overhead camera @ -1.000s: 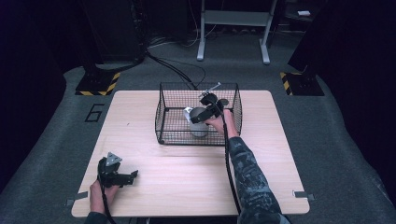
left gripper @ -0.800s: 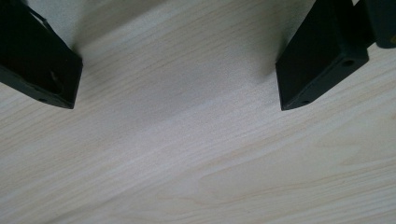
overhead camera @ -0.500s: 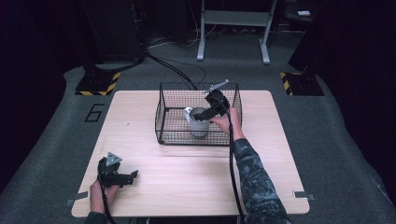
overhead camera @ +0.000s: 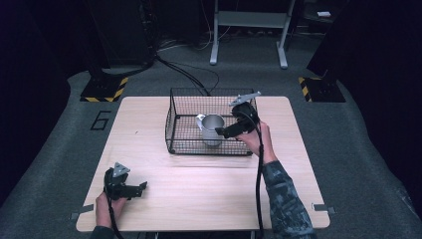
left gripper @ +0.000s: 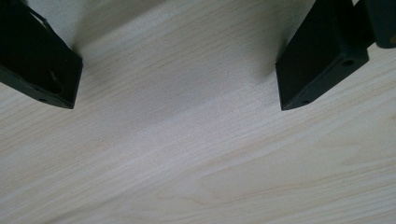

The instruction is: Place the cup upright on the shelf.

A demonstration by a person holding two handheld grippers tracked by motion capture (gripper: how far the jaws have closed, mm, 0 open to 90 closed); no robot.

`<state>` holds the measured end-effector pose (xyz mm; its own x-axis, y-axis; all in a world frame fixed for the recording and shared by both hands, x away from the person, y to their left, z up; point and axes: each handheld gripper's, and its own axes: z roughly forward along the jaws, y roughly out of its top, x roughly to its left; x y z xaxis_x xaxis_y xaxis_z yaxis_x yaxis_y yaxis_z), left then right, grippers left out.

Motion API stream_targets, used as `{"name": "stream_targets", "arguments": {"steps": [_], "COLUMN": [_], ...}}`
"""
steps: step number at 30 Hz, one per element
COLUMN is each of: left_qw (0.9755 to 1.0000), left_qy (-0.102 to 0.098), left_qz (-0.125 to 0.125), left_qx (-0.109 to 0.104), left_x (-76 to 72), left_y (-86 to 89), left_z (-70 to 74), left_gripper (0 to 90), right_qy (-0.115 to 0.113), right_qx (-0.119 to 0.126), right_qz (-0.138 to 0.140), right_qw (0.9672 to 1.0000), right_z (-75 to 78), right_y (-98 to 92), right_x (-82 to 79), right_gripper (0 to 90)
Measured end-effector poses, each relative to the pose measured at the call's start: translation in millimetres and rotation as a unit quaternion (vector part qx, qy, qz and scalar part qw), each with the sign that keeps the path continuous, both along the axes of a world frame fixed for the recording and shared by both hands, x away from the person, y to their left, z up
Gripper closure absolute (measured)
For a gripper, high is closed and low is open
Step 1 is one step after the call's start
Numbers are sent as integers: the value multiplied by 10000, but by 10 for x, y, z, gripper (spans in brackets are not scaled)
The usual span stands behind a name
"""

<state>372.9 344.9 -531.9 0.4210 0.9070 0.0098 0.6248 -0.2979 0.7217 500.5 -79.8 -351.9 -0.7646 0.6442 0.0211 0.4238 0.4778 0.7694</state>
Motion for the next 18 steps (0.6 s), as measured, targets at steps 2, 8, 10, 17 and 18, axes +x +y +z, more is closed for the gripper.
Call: {"name": "stream_targets", "arguments": {"steps": [2,8,10,17,18], "left_qw": [10000,10000,10000,10000,10000], "left_qy": [-21,40,53,41,31], "left_qz": [15,-22,-22,-18,-6], "left_qx": [3,8,2,15,19], "left_x": [0,-1,-1,-1,-2], "left_y": [-2,4,4,3,2], "left_z": [-2,6,8,6,5], "left_gripper": [4,4,4,4,4], "right_qy": [-11,-140,-179,-232,-233], "right_qx": [-7,-37,-55,-77,-55], "right_qz": [-21,-92,-104,-326,-375], "right_qw": [10000,9999,9998,9992,9990], "right_z": [0,-39,-56,-174,-203], "right_y": [-26,-212,-285,-551,-598], "right_x": [-43,-303,-390,-671,-710], "right_gripper": [0,0,0,0,0]}}
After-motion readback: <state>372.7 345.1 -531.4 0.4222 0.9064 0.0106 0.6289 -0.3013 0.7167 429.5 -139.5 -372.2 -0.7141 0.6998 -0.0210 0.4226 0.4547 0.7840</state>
